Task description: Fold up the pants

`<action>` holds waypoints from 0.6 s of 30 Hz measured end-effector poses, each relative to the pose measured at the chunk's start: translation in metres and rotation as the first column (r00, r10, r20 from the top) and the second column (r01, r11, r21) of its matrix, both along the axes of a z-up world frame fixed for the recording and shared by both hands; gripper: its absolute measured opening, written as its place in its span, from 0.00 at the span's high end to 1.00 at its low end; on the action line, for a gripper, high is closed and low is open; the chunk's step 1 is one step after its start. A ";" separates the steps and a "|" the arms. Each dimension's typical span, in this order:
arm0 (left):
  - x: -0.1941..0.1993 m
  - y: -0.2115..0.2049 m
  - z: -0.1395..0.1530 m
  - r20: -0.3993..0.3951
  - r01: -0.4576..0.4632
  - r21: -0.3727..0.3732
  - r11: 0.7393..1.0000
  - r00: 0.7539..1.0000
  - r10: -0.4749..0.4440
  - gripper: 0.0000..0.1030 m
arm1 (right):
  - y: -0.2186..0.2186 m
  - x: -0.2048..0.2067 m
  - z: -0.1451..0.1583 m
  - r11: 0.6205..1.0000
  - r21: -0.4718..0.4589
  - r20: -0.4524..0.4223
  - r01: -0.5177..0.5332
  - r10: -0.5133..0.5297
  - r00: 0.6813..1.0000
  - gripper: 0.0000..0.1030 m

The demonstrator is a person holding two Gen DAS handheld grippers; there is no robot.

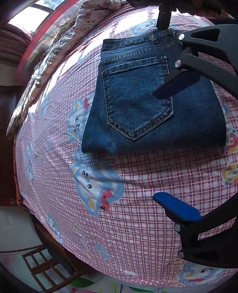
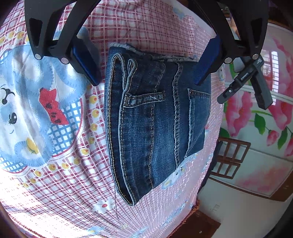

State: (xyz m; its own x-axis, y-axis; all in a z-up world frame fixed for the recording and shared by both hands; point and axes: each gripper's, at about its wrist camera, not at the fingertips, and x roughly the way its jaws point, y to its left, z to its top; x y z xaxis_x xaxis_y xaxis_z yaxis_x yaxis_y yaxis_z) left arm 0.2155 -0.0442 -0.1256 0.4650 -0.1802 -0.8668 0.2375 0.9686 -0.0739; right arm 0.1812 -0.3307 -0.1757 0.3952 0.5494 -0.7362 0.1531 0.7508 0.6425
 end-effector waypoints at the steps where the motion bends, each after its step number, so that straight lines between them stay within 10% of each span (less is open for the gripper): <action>1: -0.001 0.002 -0.007 -0.014 -0.003 -0.005 1.000 1.000 0.003 0.02 | 0.000 0.000 0.000 1.000 -0.006 0.000 -0.002 0.002 1.000 0.03; 18: -0.028 -0.026 -0.028 -0.038 0.090 0.002 0.996 0.995 -0.090 0.02 | 0.016 0.004 0.004 0.999 -0.045 -0.004 -0.019 0.018 1.000 0.03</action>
